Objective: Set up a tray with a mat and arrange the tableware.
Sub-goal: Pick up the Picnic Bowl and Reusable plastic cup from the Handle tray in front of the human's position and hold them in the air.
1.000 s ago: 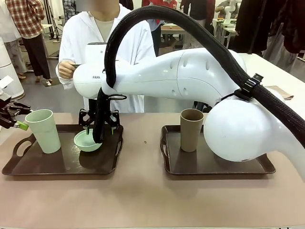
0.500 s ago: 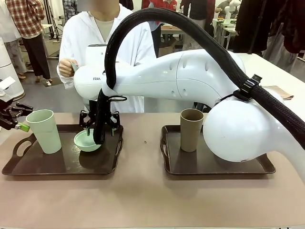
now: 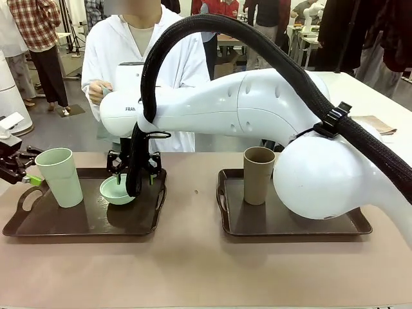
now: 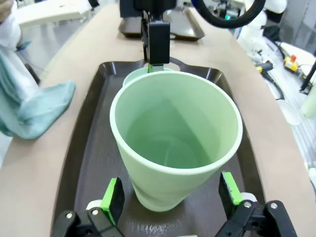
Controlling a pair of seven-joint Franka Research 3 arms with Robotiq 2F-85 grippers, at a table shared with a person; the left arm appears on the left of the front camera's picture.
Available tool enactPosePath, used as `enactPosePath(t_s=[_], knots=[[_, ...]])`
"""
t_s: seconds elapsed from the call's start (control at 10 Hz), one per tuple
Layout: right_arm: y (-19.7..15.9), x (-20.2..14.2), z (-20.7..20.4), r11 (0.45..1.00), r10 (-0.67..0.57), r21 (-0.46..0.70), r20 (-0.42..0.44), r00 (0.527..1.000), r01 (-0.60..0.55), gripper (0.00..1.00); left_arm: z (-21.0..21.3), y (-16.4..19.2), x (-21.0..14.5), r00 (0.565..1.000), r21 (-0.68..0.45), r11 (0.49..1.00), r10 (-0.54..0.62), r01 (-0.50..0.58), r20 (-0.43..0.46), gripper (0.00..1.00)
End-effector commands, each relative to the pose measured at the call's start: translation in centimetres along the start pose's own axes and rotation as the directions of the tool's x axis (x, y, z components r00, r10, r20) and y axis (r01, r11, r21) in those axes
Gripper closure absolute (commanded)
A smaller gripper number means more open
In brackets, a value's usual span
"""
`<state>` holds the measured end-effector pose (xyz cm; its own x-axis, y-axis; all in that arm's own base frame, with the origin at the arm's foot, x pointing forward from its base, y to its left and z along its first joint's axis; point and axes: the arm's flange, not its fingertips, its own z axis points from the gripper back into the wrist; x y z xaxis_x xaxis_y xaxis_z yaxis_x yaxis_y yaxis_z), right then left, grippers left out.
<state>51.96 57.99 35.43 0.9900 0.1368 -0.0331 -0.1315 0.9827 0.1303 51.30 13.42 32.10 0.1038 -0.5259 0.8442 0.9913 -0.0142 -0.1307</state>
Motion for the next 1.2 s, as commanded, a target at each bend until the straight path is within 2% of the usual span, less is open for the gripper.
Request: enactPosePath(t_s=[0.0, 0.2, 1.1], knots=[[0.5, 0.1, -0.9, 1.0, -0.019, -0.011, 0.022, 1.0, 0.019, 0.0, -0.8, 0.0, -0.5, 0.999, -0.015, 0.999, -0.033, 0.033, 0.023, 0.0], [0.8, 0.4, -1.7, 1.0, -0.012, -0.024, 0.011, 1.0, 0.012, 0.0, -1.6, 0.1, -0.6, 0.998, -0.022, 0.999, -0.048, 0.049, 0.039, 0.0], [1.3, 1.0, -2.7, 1.0, 0.002, -0.014, 0.027, 1.0, -0.001, 0.0, -5.6, 1.2, -2.2, 0.997, -0.072, 0.995, -0.072, 0.072, 0.006, 0.0]])
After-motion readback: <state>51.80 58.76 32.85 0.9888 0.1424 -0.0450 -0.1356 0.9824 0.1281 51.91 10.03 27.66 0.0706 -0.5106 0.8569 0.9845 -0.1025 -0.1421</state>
